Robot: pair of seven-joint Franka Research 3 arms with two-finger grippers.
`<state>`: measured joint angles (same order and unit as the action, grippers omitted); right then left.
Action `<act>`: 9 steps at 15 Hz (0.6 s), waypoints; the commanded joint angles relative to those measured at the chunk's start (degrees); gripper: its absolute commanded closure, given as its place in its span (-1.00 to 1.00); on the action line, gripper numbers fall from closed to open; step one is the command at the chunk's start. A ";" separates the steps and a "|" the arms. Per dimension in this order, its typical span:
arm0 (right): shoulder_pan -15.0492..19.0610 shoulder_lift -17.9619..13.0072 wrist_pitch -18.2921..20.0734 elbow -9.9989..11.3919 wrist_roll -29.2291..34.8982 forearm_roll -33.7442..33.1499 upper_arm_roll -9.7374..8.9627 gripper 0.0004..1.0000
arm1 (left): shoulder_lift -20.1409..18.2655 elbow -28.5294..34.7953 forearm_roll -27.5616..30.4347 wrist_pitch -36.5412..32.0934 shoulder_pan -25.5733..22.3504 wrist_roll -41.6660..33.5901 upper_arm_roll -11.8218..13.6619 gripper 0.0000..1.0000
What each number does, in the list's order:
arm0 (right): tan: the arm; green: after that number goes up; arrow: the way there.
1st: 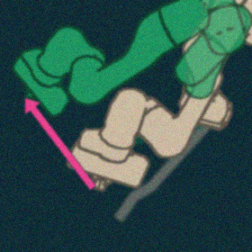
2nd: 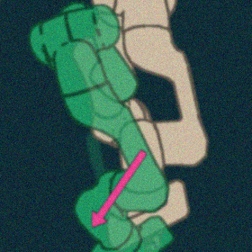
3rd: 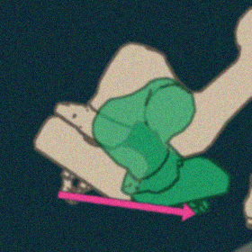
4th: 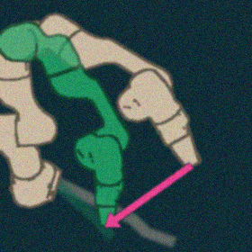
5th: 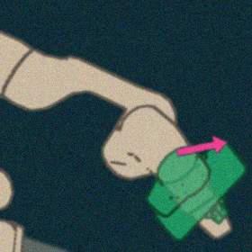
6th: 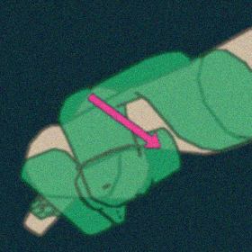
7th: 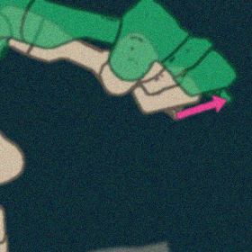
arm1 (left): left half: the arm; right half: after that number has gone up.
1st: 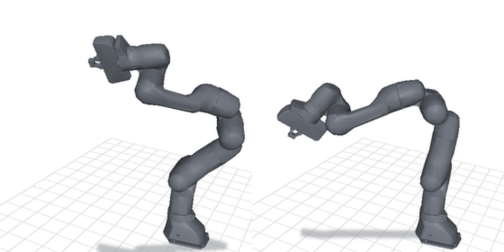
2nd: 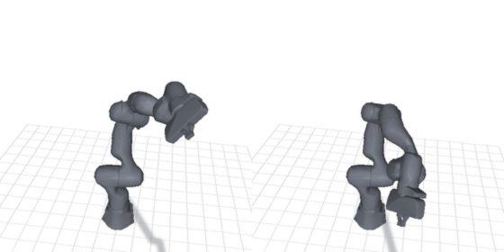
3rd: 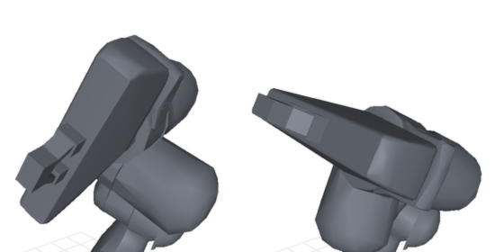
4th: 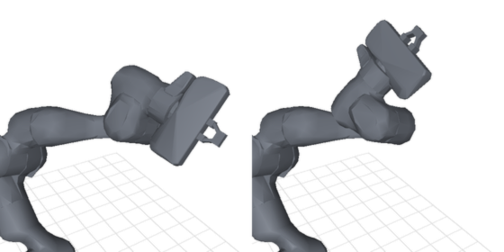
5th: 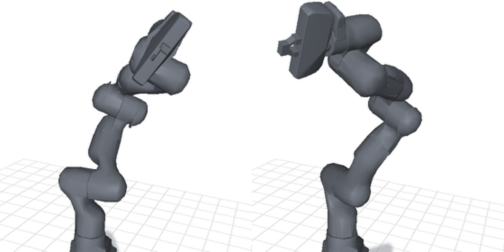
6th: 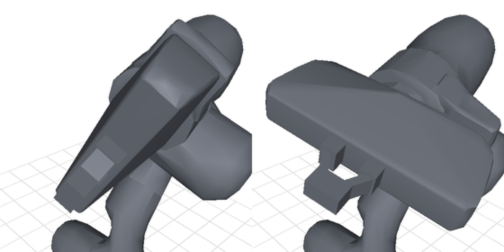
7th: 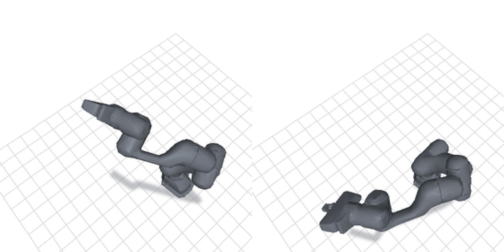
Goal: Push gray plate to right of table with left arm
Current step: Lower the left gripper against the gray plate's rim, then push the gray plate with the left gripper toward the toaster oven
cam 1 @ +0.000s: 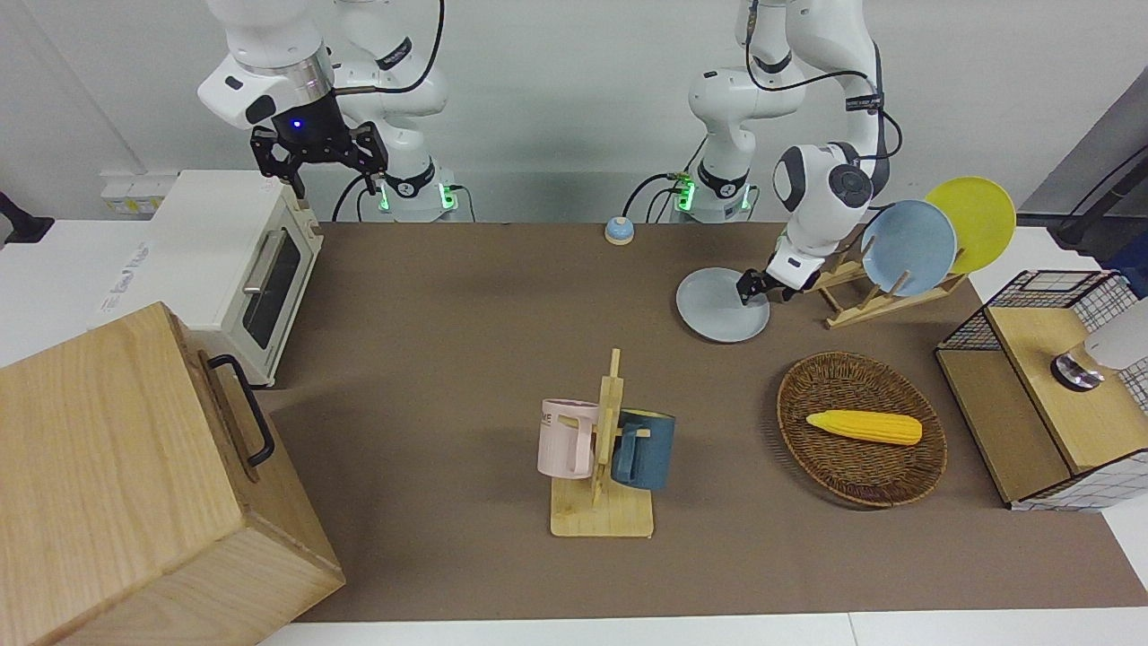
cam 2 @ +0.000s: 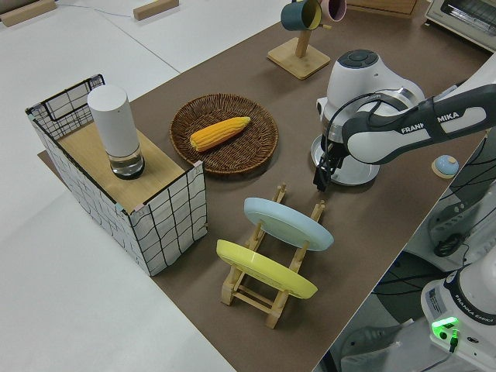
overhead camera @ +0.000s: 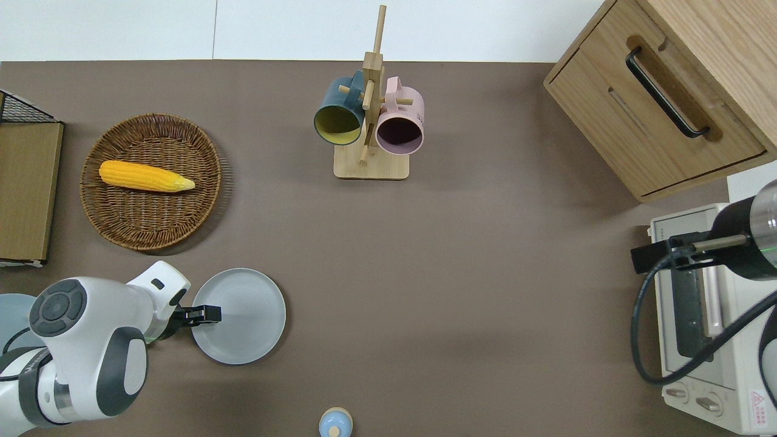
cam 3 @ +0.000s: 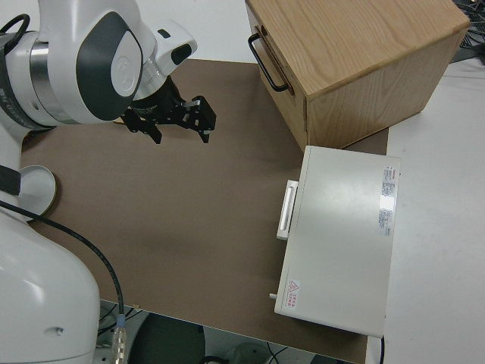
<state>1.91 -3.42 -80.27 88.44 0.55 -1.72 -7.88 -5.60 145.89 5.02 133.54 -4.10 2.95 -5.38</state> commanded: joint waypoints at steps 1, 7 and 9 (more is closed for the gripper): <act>1.35 -0.53 0.81 -0.02 -0.46 -0.48 -1.09 -0.99 | -0.11 1.33 1.13 2.25 -1.09 -0.58 -0.86 0.21; 1.35 -0.53 0.81 -0.02 -0.46 -0.48 -1.09 -0.99 | -0.03 1.33 3.50 2.61 -1.35 -0.40 -0.78 0.97; 1.35 -0.53 0.81 -0.02 -0.46 -0.48 -1.09 -0.99 | -0.03 1.33 4.03 2.60 -1.35 -0.40 -0.78 1.00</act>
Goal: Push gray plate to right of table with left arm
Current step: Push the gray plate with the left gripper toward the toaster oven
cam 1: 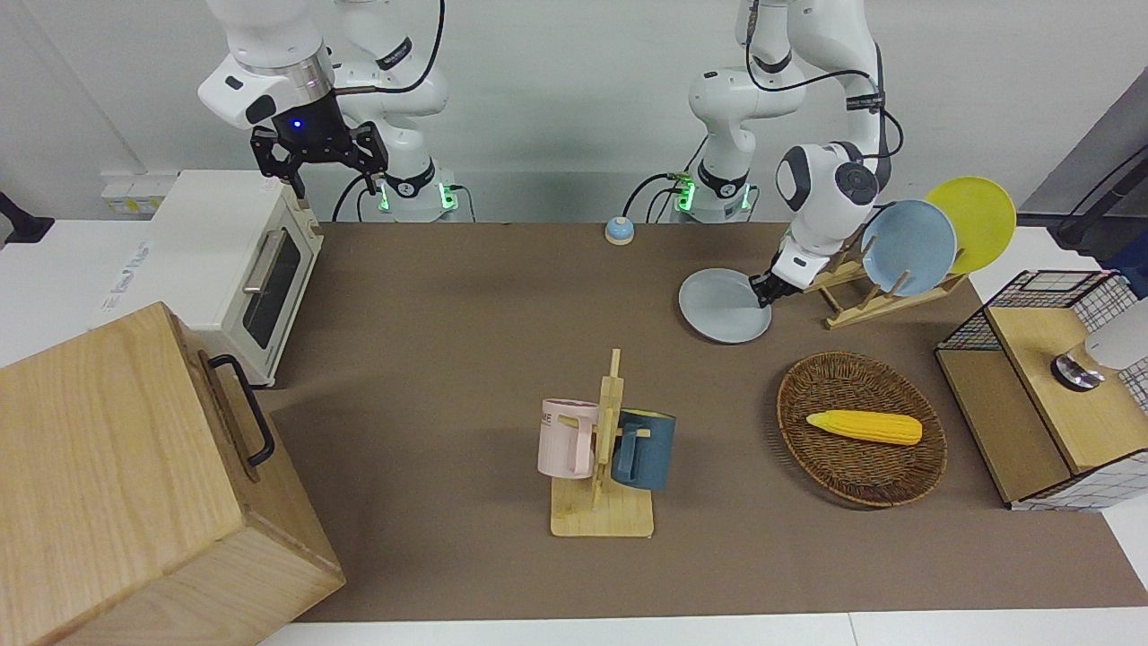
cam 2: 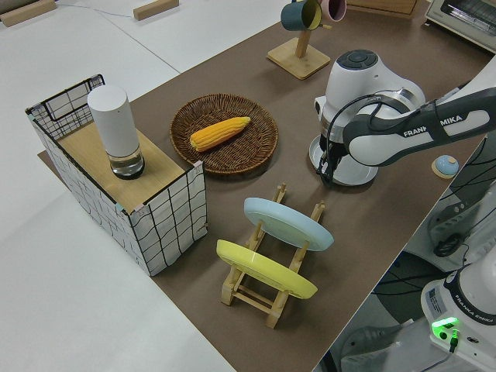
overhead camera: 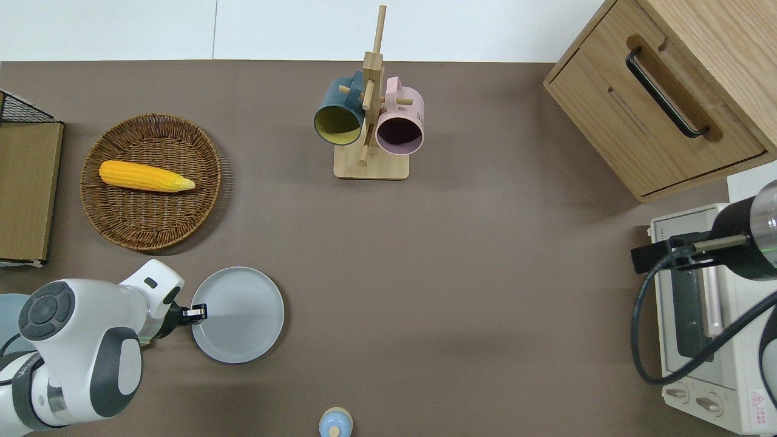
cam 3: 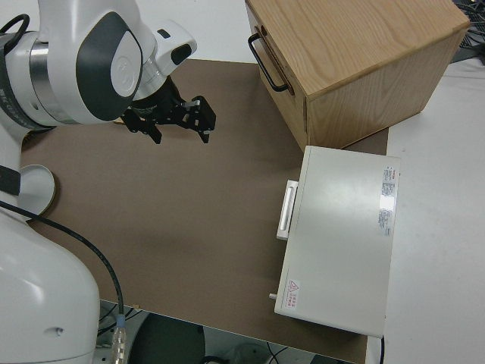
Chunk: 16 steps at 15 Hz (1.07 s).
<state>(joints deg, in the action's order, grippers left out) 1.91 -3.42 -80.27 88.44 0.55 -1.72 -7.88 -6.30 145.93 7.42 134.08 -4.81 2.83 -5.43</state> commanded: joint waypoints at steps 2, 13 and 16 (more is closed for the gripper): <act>1.35 -0.53 0.81 -0.02 -0.46 -0.48 -1.09 -0.99 | 0.67 1.28 1.72 2.07 -0.56 -0.20 -0.81 1.00; 1.35 -0.53 0.81 -0.02 -0.46 -0.48 -1.09 -0.99 | 0.85 1.81 8.66 2.24 -0.03 5.59 -12.83 1.00; 1.35 -0.53 0.81 -0.02 -0.46 -0.48 -1.09 -0.99 | 1.55 1.72 12.70 5.40 -0.03 10.50 -21.08 1.00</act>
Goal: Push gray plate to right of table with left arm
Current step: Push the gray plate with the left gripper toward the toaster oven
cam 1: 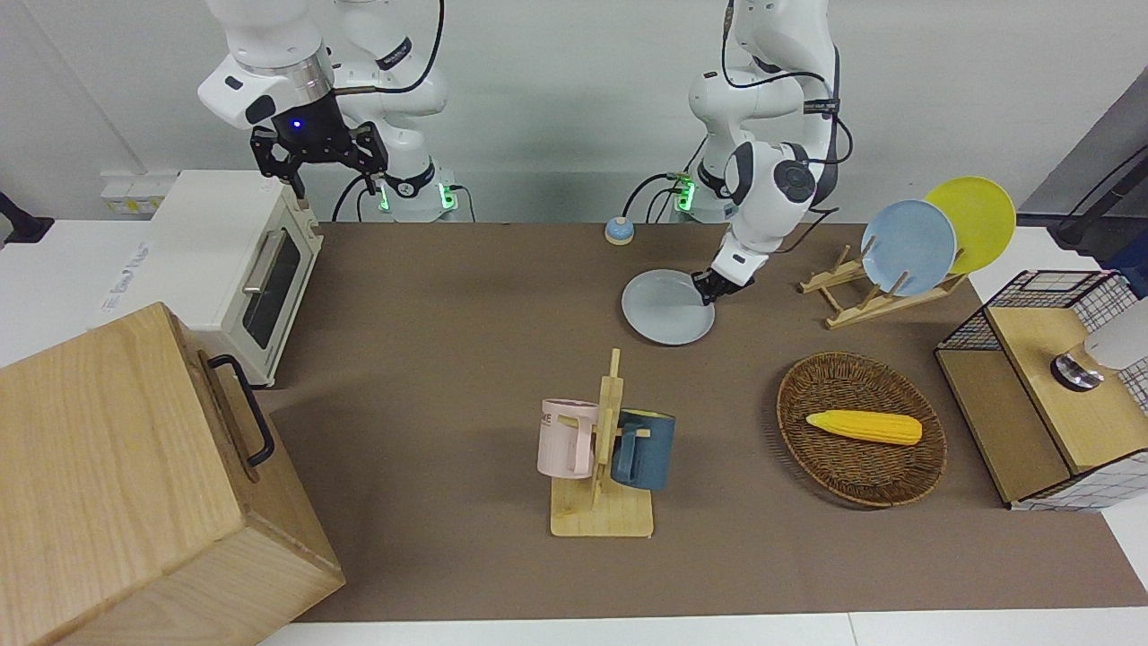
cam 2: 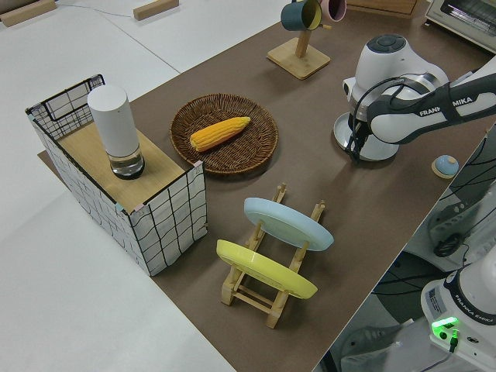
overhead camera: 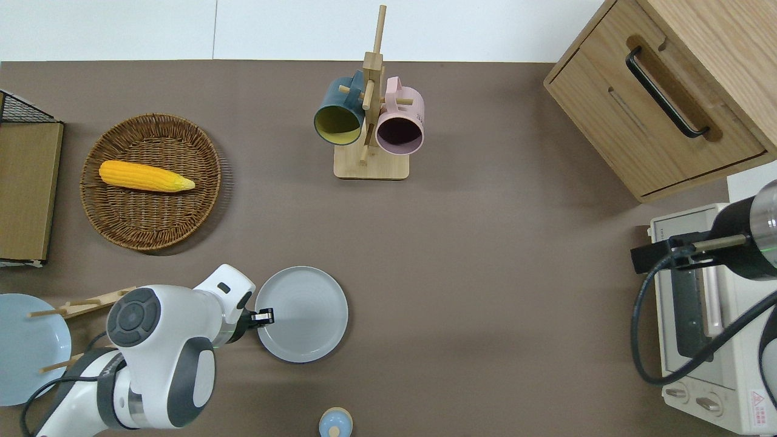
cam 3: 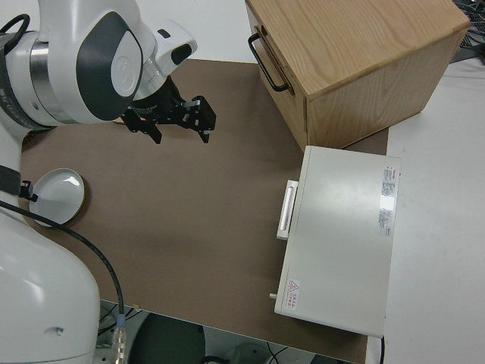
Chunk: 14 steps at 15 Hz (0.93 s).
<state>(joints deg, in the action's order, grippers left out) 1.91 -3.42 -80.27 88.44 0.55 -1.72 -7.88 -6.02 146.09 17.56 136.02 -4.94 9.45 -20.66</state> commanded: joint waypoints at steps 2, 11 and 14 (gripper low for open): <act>1.35 -0.53 0.81 -0.02 -0.46 -0.48 -1.09 -0.99 | 1.45 1.48 2.91 4.51 0.28 5.31 -7.90 1.00; 1.35 -0.53 0.81 -0.02 -0.46 -0.48 -1.09 -0.99 | 8.65 -2.12 8.28 13.91 12.13 11.53 -9.84 1.00; 1.35 -0.53 0.81 -0.02 -0.46 -0.48 -1.09 -0.99 | 13.03 -6.24 8.28 15.93 19.59 15.75 -6.60 1.00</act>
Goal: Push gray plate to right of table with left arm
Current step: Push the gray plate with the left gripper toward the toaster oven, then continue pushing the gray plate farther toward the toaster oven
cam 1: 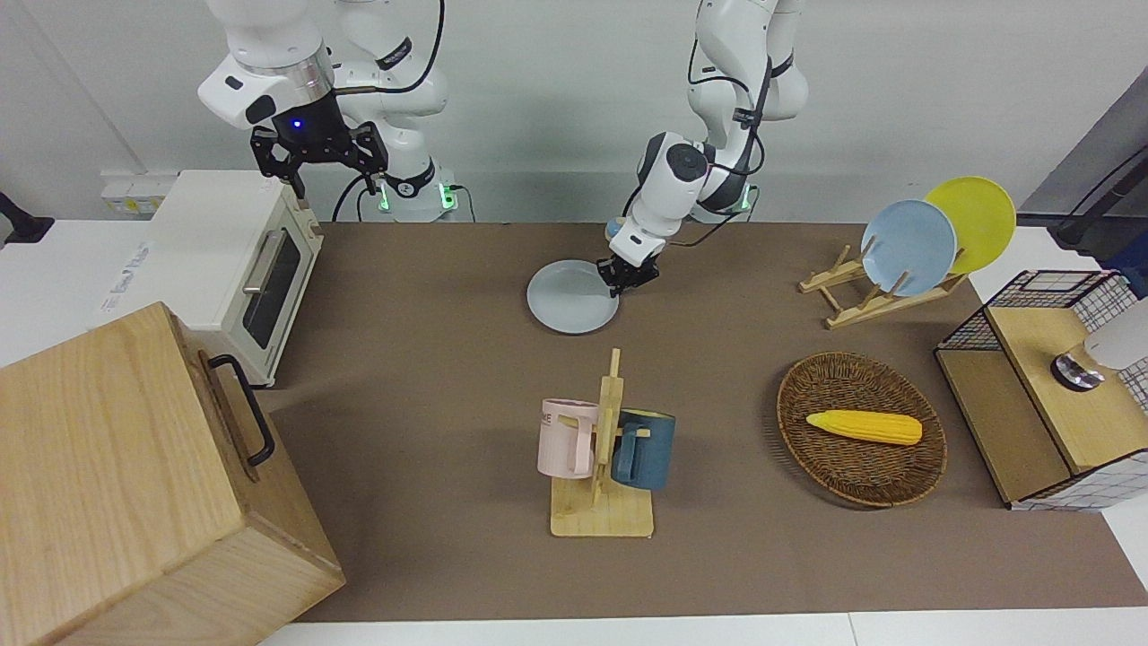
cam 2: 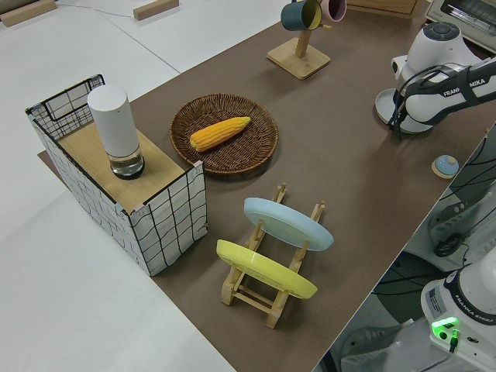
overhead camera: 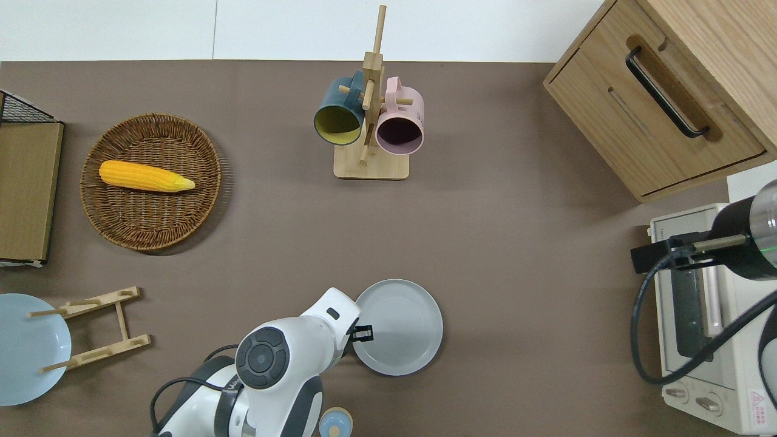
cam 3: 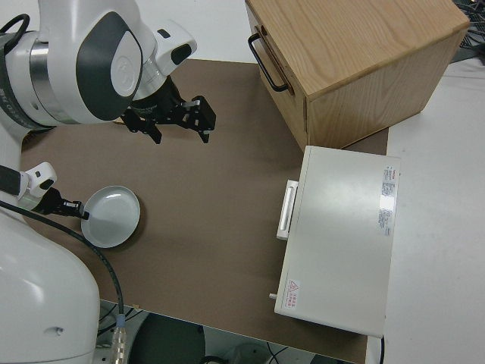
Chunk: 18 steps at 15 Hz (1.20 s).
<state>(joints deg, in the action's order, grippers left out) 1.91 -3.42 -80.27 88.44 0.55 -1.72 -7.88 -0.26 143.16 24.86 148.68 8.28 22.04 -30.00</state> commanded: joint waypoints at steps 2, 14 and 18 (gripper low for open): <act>1.35 -0.53 0.81 -0.02 -0.46 -0.48 -1.09 -0.99 | 11.41 -6.38 1.07 5.91 13.12 5.28 7.55 1.00; 1.35 -0.53 0.81 -0.02 -0.46 -0.48 -1.09 -0.99 | 22.94 -19.76 3.01 10.75 29.15 11.79 16.81 1.00; 1.35 -0.53 0.81 -0.02 -0.46 -0.48 -1.09 -0.99 | 22.85 -19.67 3.01 10.49 29.07 11.35 16.81 1.00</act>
<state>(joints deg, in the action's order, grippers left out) 1.91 -3.42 -80.27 88.44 0.55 -1.72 -7.88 7.23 136.22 25.33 154.40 23.59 28.20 -20.56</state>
